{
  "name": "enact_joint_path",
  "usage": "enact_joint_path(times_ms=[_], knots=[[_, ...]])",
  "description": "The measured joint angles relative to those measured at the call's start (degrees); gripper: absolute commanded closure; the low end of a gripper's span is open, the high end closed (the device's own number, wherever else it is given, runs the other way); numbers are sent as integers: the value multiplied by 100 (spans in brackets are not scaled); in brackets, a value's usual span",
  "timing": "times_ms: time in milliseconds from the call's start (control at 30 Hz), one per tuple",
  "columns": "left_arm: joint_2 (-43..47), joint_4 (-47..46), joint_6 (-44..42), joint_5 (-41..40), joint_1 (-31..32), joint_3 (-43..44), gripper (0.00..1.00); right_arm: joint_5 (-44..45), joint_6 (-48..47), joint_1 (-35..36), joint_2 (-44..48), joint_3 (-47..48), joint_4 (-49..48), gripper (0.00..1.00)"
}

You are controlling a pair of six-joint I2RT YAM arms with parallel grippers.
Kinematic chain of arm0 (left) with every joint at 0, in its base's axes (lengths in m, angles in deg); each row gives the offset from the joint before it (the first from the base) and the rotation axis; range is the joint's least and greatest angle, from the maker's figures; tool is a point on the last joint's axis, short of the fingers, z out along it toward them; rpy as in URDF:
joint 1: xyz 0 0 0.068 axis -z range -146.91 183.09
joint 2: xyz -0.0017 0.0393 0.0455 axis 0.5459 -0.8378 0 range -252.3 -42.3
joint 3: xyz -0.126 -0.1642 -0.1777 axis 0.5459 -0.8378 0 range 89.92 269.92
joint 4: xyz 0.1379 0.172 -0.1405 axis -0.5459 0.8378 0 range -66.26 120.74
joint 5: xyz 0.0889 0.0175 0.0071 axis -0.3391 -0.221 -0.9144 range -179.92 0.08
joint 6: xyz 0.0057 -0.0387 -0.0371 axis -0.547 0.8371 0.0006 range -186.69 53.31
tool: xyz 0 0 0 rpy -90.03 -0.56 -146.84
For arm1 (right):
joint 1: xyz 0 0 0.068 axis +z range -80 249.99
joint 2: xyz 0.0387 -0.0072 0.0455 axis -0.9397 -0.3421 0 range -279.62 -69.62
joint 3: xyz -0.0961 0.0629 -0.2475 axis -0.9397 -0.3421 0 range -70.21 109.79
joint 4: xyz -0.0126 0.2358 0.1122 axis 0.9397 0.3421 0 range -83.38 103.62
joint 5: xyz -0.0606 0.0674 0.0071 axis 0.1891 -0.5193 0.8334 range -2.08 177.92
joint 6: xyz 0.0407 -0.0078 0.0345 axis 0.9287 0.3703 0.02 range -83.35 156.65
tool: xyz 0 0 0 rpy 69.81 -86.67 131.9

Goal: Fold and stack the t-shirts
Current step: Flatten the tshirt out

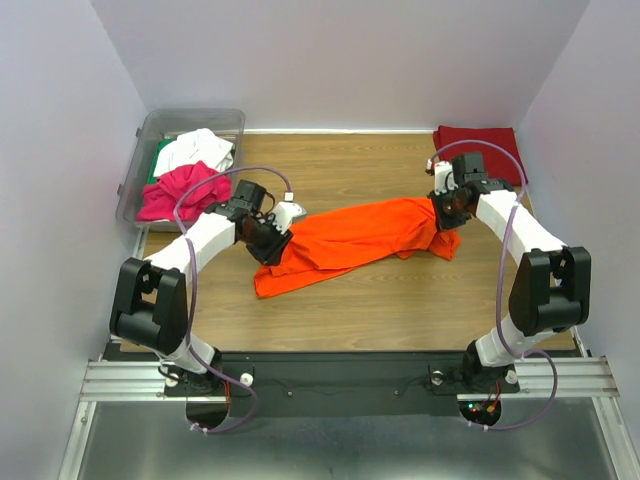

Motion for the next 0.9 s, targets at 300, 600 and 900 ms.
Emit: enact_joint_path(times_ms=[300, 600, 900], knots=[[-66, 61, -4, 22, 90, -72, 55, 0, 0, 0, 0, -26, -4, 100], [-610, -151, -4, -48, 114, -273, 55, 4, -4, 0, 0, -31, -7, 99], [-750, -313, -4, -94, 114, -273, 83, 7, -4, 0, 0, -120, -24, 99]])
